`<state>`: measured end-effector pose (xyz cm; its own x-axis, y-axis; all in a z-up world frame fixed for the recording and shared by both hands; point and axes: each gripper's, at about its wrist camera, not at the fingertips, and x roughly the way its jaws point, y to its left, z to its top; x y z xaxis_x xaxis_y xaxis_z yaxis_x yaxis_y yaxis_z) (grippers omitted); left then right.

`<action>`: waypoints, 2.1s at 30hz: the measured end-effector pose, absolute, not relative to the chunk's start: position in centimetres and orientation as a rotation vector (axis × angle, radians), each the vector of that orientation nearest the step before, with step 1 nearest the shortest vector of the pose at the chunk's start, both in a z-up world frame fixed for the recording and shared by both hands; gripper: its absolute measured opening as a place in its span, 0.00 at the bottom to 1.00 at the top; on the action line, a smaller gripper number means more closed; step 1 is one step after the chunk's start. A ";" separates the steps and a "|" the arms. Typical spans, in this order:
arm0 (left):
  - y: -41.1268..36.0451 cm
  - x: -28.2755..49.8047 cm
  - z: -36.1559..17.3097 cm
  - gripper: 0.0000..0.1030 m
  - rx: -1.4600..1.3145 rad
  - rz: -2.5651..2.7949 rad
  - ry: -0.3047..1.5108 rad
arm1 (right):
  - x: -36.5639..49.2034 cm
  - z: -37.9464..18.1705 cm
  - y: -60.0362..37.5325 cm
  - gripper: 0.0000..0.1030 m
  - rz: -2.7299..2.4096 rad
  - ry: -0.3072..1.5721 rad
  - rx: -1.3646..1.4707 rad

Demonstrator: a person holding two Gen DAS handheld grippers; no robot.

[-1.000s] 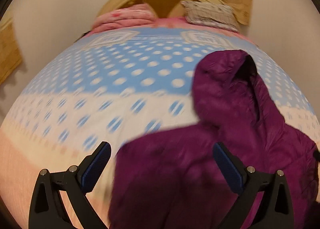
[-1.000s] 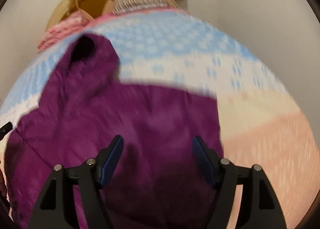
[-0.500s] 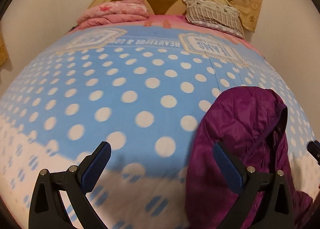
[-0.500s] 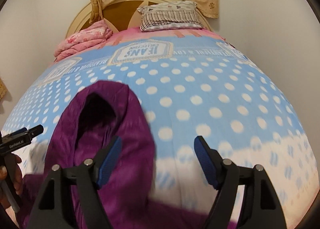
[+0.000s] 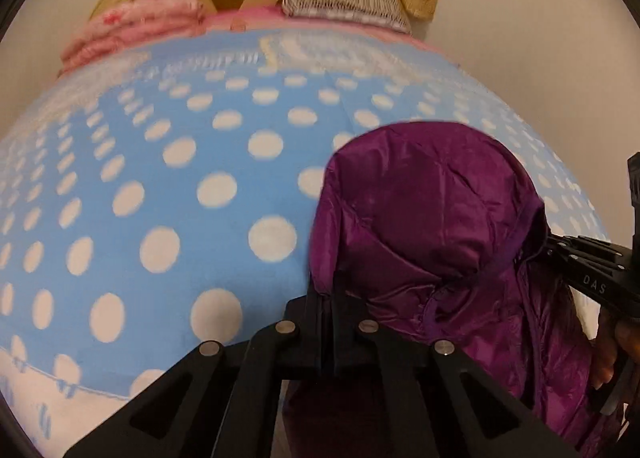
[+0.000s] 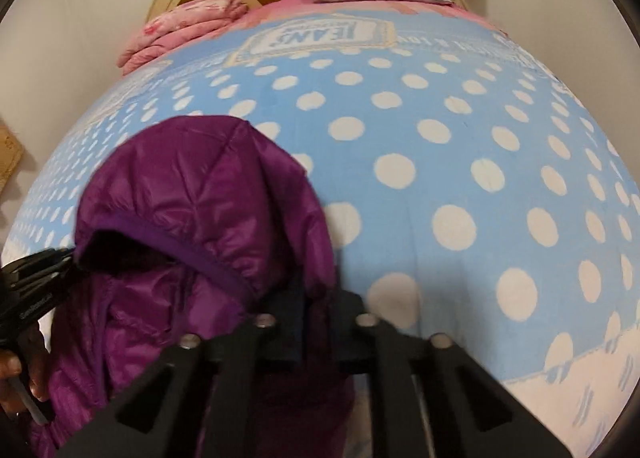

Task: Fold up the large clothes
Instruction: 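Grasp the jacket hood with the left tool while the right tool grasps it too, then fold the held hood down onto the jacket body with both tools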

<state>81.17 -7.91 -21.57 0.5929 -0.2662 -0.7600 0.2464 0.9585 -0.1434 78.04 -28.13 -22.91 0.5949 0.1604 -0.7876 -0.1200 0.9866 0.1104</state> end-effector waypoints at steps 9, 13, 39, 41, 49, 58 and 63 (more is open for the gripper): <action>-7.4 72.7 -13.7 0.01 0.018 -0.340 0.683 | 69.4 -16.0 -28.0 0.07 0.178 0.702 -0.001; -7.2 66.9 -11.7 0.01 0.045 -0.368 0.595 | 64.0 -14.4 -28.1 0.07 0.196 0.634 -0.008; -5.5 50.4 -19.3 0.10 0.128 -0.347 0.692 | 50.4 -20.9 -30.3 0.06 0.163 0.759 -0.024; -4.9 50.2 -18.1 0.39 0.156 -0.269 0.665 | 50.1 -20.2 -31.2 0.06 0.139 0.762 -0.021; -4.2 51.8 -13.7 0.95 0.052 -0.109 0.524 | 51.0 -15.7 -30.5 0.27 0.114 0.677 0.112; -10.3 53.7 -19.4 0.96 0.173 -0.112 0.679 | 55.5 -20.1 -23.2 0.25 0.255 0.820 0.141; -10.6 53.4 -22.6 0.96 0.178 -0.148 0.749 | 53.8 -24.8 -22.7 0.22 0.248 0.864 0.085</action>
